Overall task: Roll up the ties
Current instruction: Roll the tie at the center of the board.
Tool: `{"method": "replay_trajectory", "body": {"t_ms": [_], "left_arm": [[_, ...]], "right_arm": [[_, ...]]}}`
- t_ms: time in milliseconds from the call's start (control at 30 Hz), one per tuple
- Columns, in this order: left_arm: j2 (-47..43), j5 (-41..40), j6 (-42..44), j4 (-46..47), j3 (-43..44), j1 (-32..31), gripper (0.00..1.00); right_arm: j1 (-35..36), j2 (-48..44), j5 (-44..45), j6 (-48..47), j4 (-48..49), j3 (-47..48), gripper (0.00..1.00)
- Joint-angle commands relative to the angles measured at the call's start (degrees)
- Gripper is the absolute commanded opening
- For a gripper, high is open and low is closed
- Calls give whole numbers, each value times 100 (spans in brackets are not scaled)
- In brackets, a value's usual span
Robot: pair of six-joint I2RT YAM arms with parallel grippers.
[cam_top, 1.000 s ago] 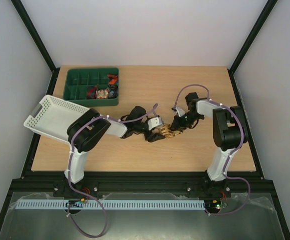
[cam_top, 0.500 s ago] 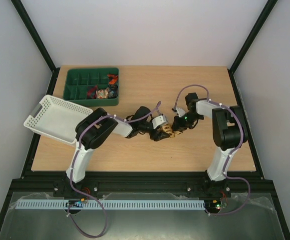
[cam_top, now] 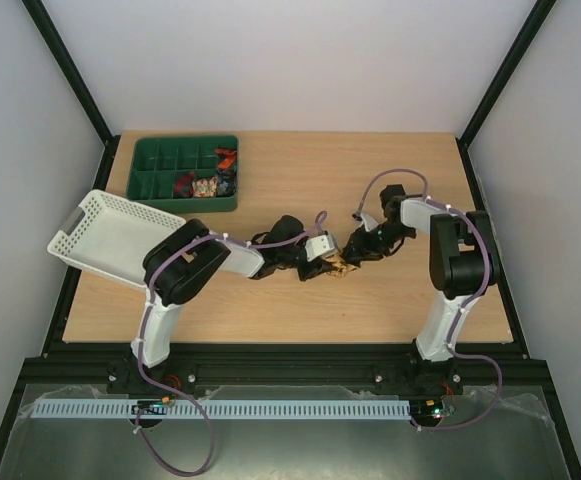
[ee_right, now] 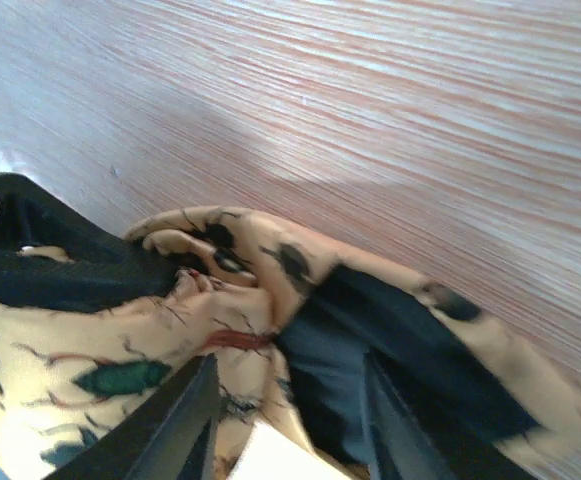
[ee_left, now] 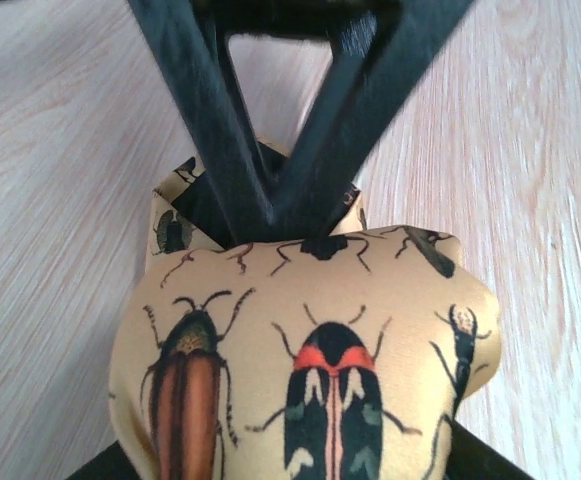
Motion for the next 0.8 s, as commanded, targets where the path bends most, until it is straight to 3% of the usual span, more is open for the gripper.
{"method": "replay_trajectory", "body": {"t_ms": [0, 167, 367, 533, 667, 767], "left_arm": [[-150, -482, 631, -1717, -311, 32, 20], [-38, -665, 621, -2133, -131, 21, 20], [126, -733, 602, -2285, 88, -20, 20], [125, -680, 602, -2305, 131, -22, 23], [83, -485, 591, -2303, 221, -12, 28], [25, -234, 537, -2216, 342, 3, 44]], "right_arm": [[-193, -32, -297, -236, -923, 248, 46], [-162, -296, -1248, -108, -1297, 393, 60], [219, -127, -1375, 228, -1106, 424, 59], [281, 158, -670, 198, -868, 407, 39], [259, 281, -187, 24, -764, 400, 5], [201, 316, 101, -83, -683, 350, 1]]}}
